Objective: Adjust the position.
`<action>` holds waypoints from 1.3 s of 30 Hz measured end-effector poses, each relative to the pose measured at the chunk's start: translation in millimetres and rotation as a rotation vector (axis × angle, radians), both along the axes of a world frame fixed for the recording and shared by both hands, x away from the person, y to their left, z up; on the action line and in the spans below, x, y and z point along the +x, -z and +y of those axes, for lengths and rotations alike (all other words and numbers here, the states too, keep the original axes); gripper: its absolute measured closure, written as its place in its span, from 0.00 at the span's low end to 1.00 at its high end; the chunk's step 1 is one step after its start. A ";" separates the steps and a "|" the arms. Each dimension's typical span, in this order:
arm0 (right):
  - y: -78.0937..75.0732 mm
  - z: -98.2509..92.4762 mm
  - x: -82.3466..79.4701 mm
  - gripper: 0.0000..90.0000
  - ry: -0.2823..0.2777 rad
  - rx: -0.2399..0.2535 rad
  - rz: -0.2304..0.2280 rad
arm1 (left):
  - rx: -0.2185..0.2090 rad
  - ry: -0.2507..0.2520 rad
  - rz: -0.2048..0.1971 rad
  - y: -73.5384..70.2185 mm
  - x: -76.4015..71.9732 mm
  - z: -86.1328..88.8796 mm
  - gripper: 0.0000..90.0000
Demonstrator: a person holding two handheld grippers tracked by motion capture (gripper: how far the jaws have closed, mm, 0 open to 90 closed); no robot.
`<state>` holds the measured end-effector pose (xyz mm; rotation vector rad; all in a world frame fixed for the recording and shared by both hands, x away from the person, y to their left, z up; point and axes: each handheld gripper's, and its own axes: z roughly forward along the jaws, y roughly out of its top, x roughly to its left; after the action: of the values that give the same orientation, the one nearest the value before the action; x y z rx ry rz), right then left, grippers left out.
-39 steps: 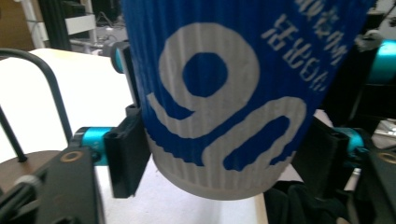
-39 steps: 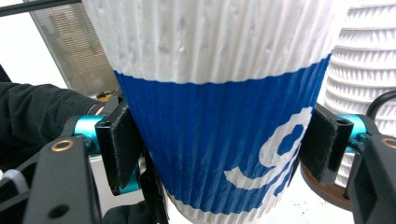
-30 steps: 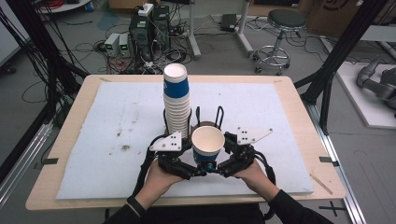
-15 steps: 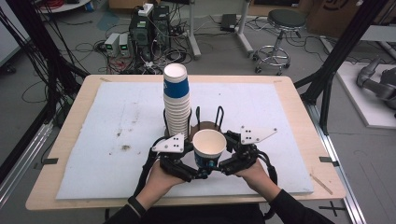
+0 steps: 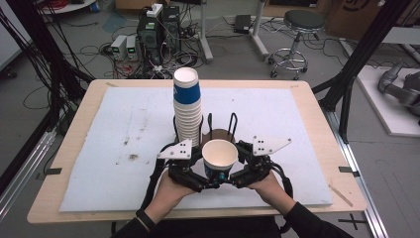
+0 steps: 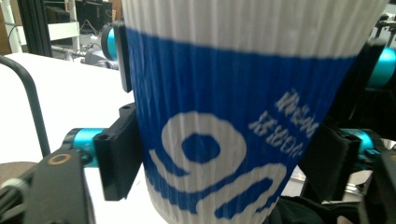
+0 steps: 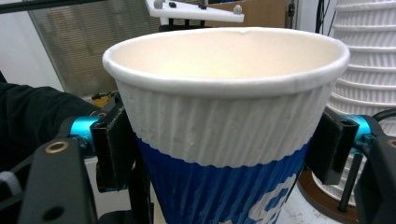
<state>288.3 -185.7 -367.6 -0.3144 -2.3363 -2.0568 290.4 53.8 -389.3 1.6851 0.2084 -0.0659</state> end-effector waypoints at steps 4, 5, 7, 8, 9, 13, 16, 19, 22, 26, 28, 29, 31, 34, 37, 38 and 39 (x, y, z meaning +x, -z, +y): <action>1.0 0.2 0.3 0.25 -0.005 -0.006 0.010 | 0.009 -0.001 -0.002 0.3 -0.7 -0.6 0.30; 1.0 0.2 0.2 0.24 -0.006 -0.005 0.012 | 0.011 0.001 -0.005 0.2 -0.6 -0.6 0.30; 0.8 0.4 0.5 0.22 -0.009 -0.004 0.013 | 0.016 0.005 -0.006 0.5 -0.1 -0.5 0.30; 0.5 -0.1 1.3 0.21 -0.011 0.002 0.015 | 0.021 0.005 -0.009 0.7 0.0 -0.3 0.30; 0.1 -0.6 1.3 0.20 -0.011 0.010 0.025 | 0.024 0.006 -0.009 1.2 0.2 -0.4 0.30; -2.8 -2.9 2.0 0.20 -0.013 0.026 0.033 | 0.042 0.013 -0.019 2.2 0.3 -2.3 0.31; -2.9 -3.0 1.8 0.20 -0.015 0.026 0.036 | 0.049 0.012 -0.024 2.4 0.3 -2.6 0.31; -3.2 -3.1 1.3 0.22 -0.014 0.028 0.031 | 0.050 0.011 -0.030 2.3 0.4 -2.1 0.31; -3.4 -3.6 1.4 0.22 -0.010 0.026 0.024 | 0.050 0.006 -0.035 2.2 0.3 -1.9 0.30; -3.7 -5.0 2.2 0.23 0.002 0.022 0.018 | 0.055 -0.014 -0.038 1.5 0.2 -1.4 0.25; -4.0 -6.5 3.2 0.23 0.009 0.020 0.014 | 0.053 -0.025 -0.034 1.1 0.5 -0.7 0.22; -4.1 -7.1 4.1 0.23 0.014 0.023 0.007 | 0.054 -0.024 -0.034 0.9 1.2 0.2 0.21; -4.6 -9.0 4.6 0.23 0.020 0.019 0.009 | 0.059 -0.034 -0.032 0.7 1.4 1.5 0.19; -5.2 -12.2 5.8 0.23 0.032 0.016 0.007 | 0.069 -0.047 -0.034 -0.7 1.1 6.2 0.18; -5.8 -16.1 7.7 0.23 0.046 0.011 -0.003 | 0.083 -0.069 -0.054 -3.2 0.1 13.3 0.18; -5.9 -17.9 8.2 0.23 0.052 0.008 -0.005 | 0.082 -0.072 -0.055 -3.8 0.1 15.2 0.18; -6.0 -19.0 8.6 0.23 0.055 0.004 -0.007 | 0.082 -0.081 -0.058 -4.7 0.1 17.9 0.18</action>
<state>297.0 -204.7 -361.6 -0.3757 -2.3530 -2.0902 290.5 71.7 -384.6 1.7555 0.2382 0.0523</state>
